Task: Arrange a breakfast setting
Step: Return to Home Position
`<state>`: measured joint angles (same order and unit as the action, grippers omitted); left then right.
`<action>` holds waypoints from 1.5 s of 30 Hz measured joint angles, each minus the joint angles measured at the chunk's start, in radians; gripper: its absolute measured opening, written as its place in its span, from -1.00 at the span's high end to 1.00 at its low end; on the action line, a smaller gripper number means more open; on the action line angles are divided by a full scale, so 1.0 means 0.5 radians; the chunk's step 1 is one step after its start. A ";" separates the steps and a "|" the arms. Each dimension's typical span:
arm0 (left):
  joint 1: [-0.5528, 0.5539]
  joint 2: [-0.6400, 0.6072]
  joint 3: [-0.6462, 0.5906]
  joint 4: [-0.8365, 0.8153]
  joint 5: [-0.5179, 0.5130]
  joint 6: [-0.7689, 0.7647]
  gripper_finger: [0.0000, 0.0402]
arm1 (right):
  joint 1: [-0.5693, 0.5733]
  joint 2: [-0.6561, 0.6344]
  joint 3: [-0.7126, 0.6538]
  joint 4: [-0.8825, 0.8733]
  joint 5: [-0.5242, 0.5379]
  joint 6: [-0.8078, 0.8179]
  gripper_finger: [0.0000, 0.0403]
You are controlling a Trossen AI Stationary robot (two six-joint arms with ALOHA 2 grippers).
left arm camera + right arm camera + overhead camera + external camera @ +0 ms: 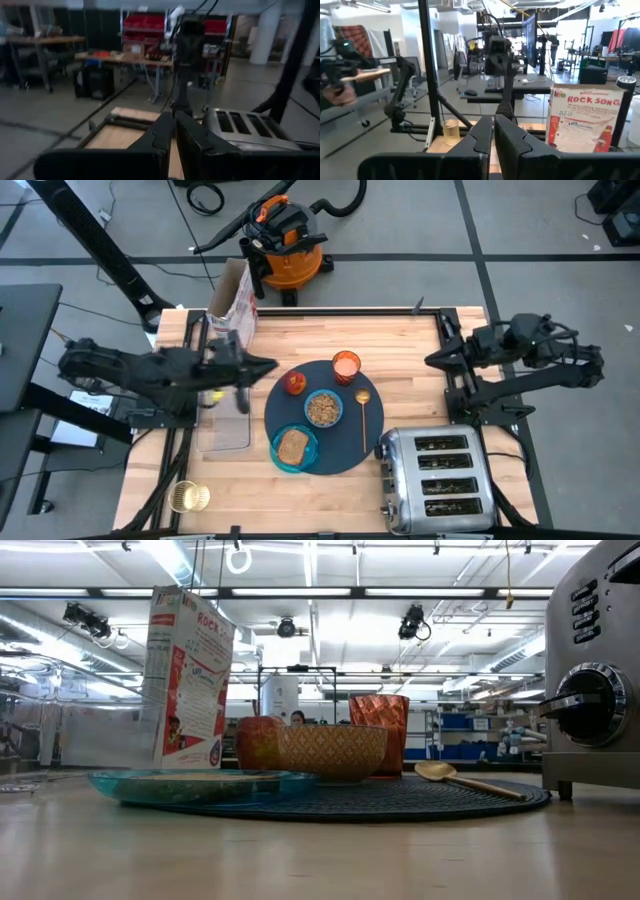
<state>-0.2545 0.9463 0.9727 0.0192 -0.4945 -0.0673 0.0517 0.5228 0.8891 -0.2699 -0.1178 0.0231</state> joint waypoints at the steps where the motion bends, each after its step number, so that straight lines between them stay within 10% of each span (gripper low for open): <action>1: -0.005 -0.078 -0.038 -0.006 0.006 0.043 0.84 | 0.000 -0.051 -0.047 -0.001 0.000 -0.001 0.85; 24: 0.456 -0.849 -0.698 -0.009 0.274 0.173 0.84 | 0.001 -1.034 -0.751 0.117 0.147 -0.192 0.85; 35: 0.349 -1.622 -1.319 -0.128 0.303 0.149 0.84 | 0.001 -1.040 -0.948 0.125 0.153 0.063 0.85; 45: 0.292 -1.893 -1.927 0.172 0.304 0.094 0.84 | 0.000 -1.041 -1.756 0.886 0.199 0.348 0.85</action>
<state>-0.1086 0.0000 0.0093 0.1050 -0.3426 -0.0206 0.0519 0.0025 0.0110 0.1730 -0.0185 0.1973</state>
